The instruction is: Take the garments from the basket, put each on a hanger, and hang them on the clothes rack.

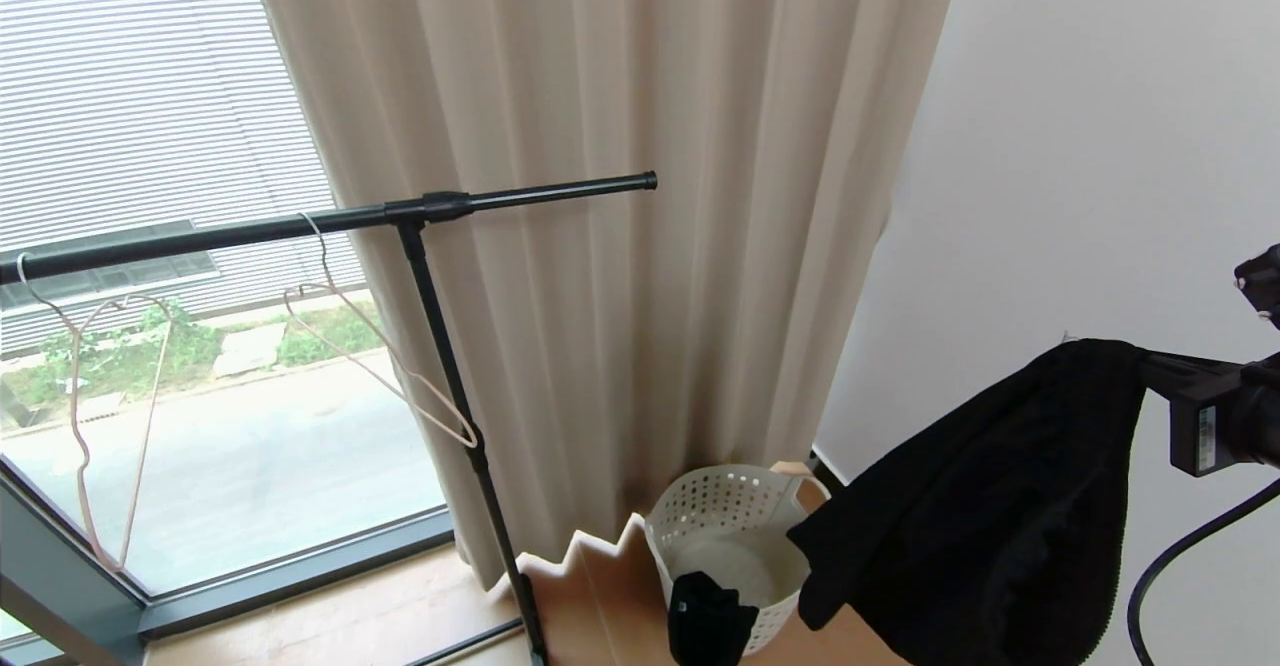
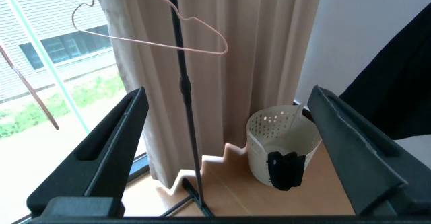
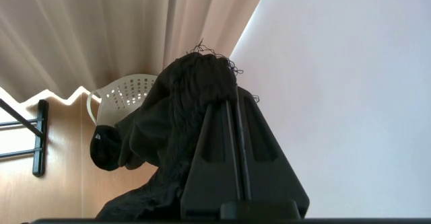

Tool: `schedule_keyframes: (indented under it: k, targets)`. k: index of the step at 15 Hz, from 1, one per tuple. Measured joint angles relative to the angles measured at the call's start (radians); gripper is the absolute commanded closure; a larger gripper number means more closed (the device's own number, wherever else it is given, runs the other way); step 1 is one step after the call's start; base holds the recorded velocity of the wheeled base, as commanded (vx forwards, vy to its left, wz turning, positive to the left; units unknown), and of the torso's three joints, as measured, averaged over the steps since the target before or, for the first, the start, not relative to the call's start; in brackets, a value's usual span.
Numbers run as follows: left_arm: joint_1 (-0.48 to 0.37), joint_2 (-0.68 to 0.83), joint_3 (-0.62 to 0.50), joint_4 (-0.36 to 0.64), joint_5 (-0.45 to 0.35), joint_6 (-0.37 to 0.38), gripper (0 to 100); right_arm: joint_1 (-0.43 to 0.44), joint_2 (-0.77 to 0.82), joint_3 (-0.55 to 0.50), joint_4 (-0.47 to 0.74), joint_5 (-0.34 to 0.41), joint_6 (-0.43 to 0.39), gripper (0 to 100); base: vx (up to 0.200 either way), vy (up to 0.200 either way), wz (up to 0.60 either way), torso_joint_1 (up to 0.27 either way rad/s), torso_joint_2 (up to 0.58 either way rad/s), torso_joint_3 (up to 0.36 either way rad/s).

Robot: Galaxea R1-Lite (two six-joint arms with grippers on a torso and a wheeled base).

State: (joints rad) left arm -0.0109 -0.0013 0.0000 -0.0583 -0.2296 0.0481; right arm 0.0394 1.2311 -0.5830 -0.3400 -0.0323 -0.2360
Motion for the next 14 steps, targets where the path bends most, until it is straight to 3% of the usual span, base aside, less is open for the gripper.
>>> schedule_keyframes:
  k: [4,11,14]
  targets:
    - [0.000,0.000,0.000,0.000,0.002,-0.002,0,0.000,0.000,0.000,0.000,0.000,0.000,100,0.000,0.000,0.00,0.162,-0.35,-0.150]
    - [0.000,0.000,0.000,0.000,0.003,-0.002,0,0.000,-0.002,0.015,0.000,0.000,-0.016,100,0.000,0.000,0.00,0.013,-0.02,-0.012]
    - [0.000,0.000,0.000,0.000,0.002,-0.002,0,0.000,-0.002,0.016,-0.006,0.001,-0.014,100,0.000,0.000,0.60,0.004,0.00,0.002]
